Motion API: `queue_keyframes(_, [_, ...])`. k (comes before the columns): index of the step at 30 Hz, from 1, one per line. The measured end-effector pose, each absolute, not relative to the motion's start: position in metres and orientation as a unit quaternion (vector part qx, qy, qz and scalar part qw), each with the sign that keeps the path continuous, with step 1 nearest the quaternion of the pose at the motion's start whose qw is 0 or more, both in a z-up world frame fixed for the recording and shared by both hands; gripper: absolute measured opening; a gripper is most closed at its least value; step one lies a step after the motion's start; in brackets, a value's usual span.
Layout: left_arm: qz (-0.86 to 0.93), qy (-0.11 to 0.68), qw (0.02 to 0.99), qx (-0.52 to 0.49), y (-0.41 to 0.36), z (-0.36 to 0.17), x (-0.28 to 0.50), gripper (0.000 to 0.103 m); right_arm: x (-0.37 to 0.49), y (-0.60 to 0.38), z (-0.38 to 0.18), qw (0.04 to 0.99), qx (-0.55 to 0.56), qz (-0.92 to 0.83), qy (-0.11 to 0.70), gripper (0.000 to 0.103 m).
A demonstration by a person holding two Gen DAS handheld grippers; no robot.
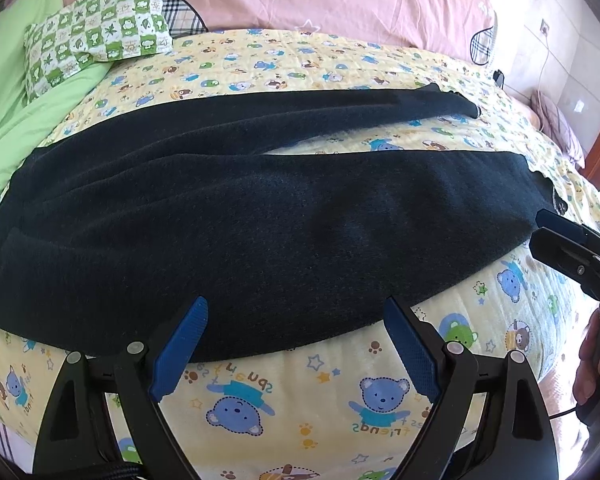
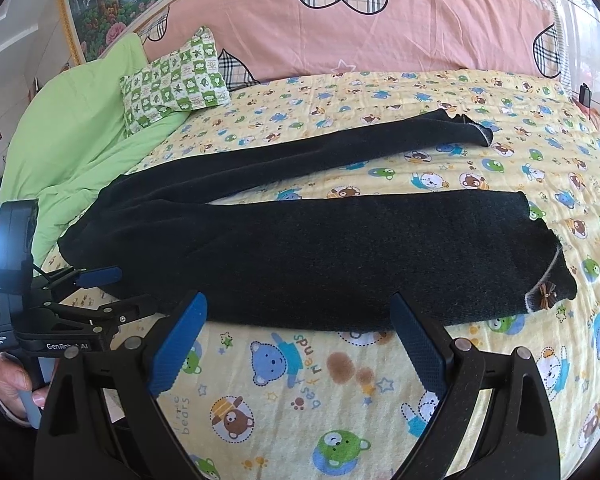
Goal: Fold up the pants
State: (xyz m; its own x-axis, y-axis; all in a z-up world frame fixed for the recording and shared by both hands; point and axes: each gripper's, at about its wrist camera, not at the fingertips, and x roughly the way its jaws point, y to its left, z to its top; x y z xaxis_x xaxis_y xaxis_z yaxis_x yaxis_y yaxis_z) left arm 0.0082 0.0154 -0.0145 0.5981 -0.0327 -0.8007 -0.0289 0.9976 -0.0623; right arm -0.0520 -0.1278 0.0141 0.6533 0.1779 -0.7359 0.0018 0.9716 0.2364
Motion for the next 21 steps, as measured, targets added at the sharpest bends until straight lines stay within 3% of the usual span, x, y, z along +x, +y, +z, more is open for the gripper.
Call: queue_keyframes(21, [-0.031, 0.454, 0.89, -0.041, 0.014, -0.0114, 0.0096, 0.09, -0.0513, -0.1268, 0.0186, 0.904, 0.113, 0.051, 0.41, 0.093])
